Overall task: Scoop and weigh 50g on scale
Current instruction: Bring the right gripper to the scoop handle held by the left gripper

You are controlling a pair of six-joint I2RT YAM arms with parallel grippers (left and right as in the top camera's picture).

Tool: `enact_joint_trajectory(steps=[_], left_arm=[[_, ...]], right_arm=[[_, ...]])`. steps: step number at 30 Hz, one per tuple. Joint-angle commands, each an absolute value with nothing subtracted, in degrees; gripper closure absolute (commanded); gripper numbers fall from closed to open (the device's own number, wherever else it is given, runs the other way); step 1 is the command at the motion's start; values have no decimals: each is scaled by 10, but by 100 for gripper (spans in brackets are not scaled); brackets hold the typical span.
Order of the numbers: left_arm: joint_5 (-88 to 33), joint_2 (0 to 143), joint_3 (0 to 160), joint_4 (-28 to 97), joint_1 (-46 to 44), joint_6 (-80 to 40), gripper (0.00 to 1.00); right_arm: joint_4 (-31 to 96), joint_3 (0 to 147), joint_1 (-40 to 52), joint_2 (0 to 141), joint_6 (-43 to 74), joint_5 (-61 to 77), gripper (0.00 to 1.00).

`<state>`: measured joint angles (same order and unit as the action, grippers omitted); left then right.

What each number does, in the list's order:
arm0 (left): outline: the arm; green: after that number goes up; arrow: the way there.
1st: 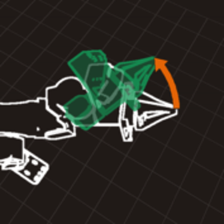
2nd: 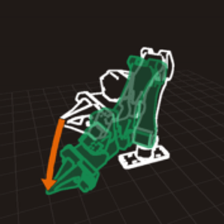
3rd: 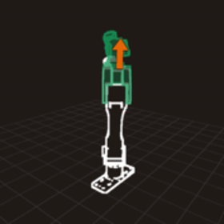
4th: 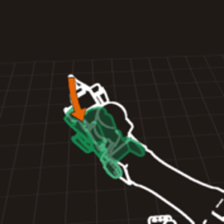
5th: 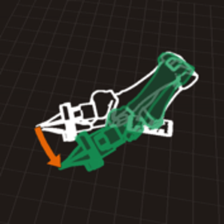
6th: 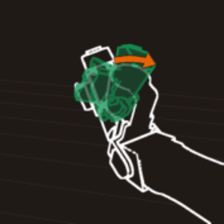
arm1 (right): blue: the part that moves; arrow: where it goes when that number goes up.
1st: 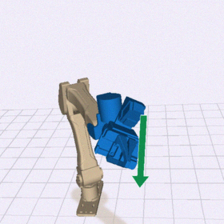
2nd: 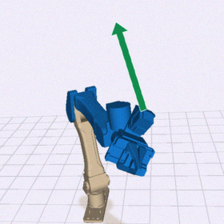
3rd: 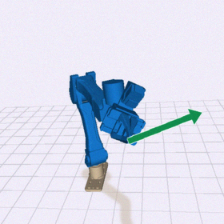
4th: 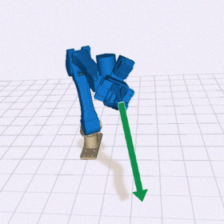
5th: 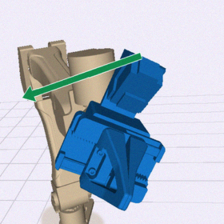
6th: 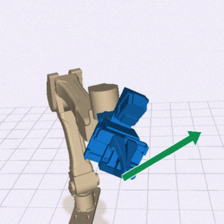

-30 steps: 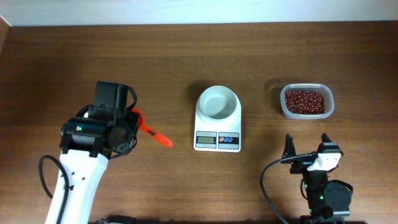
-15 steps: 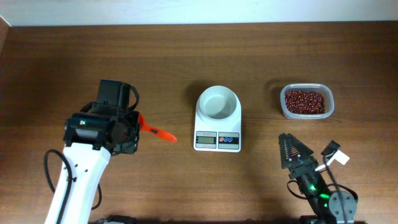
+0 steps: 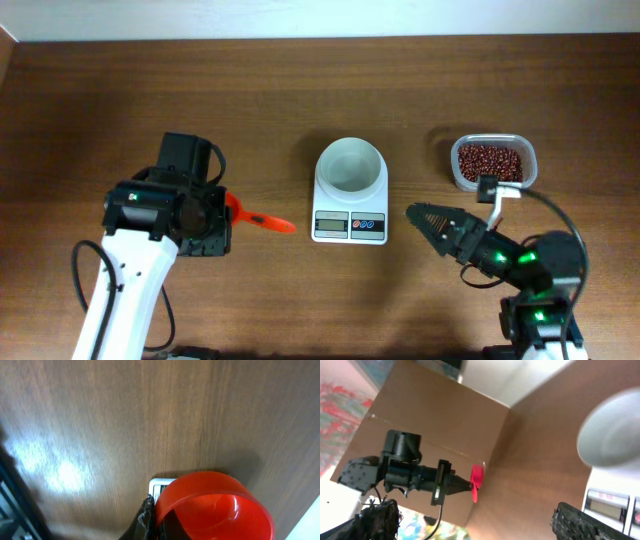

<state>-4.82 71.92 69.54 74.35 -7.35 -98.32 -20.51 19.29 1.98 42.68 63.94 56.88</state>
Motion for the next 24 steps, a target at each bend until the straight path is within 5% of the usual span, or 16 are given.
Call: enact_joint_trajectory(steps=[1, 7, 18, 24], left_arm=[[-82, 721, 697, 752, -76, -1024, 100], [-53, 728, 697, 751, -158, -1057, 100], [-51, 761, 697, 716, -247, -1089, 100], [-51, 761, 697, 711, -278, -1089, 100]], right_arm=[[-223, 198, 80, 496, 663, 593, 1], [-409, 198, 265, 644, 665, 511, 0], [-450, 198, 418, 674, 700, 275, 40], [-448, 198, 444, 674, 729, 222, 50]])
